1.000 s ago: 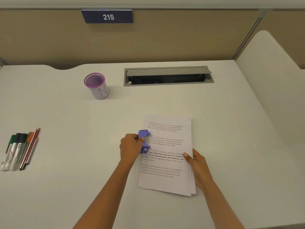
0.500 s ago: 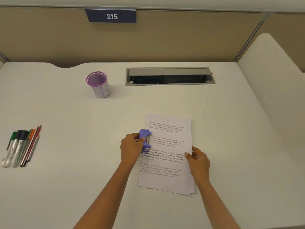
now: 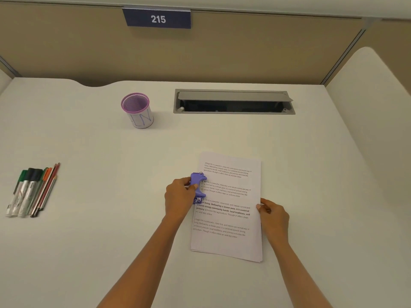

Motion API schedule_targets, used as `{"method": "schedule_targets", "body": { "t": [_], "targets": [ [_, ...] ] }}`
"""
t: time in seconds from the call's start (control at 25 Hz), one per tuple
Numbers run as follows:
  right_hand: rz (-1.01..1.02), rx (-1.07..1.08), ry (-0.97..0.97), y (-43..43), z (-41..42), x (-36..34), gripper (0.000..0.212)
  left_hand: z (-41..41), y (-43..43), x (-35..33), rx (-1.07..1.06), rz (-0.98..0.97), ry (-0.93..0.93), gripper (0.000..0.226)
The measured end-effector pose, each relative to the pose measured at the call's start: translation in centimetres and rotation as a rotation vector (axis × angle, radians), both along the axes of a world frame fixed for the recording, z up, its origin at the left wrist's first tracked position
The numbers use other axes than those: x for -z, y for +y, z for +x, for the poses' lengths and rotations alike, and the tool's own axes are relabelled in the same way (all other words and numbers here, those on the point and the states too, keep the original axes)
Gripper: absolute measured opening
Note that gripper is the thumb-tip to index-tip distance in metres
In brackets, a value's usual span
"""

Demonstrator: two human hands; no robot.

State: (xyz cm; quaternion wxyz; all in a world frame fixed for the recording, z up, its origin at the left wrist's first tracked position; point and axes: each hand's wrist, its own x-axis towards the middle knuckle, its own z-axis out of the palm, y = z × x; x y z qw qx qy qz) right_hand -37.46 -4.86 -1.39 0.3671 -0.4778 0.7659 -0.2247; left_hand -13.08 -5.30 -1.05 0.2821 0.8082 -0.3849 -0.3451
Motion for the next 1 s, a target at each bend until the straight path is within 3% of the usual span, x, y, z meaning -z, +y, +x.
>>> {"method": "schedule_targets", "body": {
  "t": [0.48, 0.6, 0.72, 1.0],
  "targets": [
    [-0.008, -0.051, -0.015, 0.5, 0.0, -0.4, 0.037, -0.1, -0.1, 0.0, 0.002, -0.029, -0.051, 0.035],
    [-0.005, -0.048, -0.02, 0.4, 0.0, -0.3, 0.037, -0.3, -1.0, 0.0, -0.038, -0.068, -0.153, 0.045],
    [-0.006, -0.043, -0.022, 0.4, 0.0, -0.3, 0.037, -0.9, -2.5, 0.4, 0.052, -0.098, -0.323, 0.048],
    [-0.013, -0.037, -0.035, 0.3, 0.0, -0.2, 0.036, -2.3, -3.9, 2.3, 0.135, -0.017, -0.361, 0.055]
  ]
}}
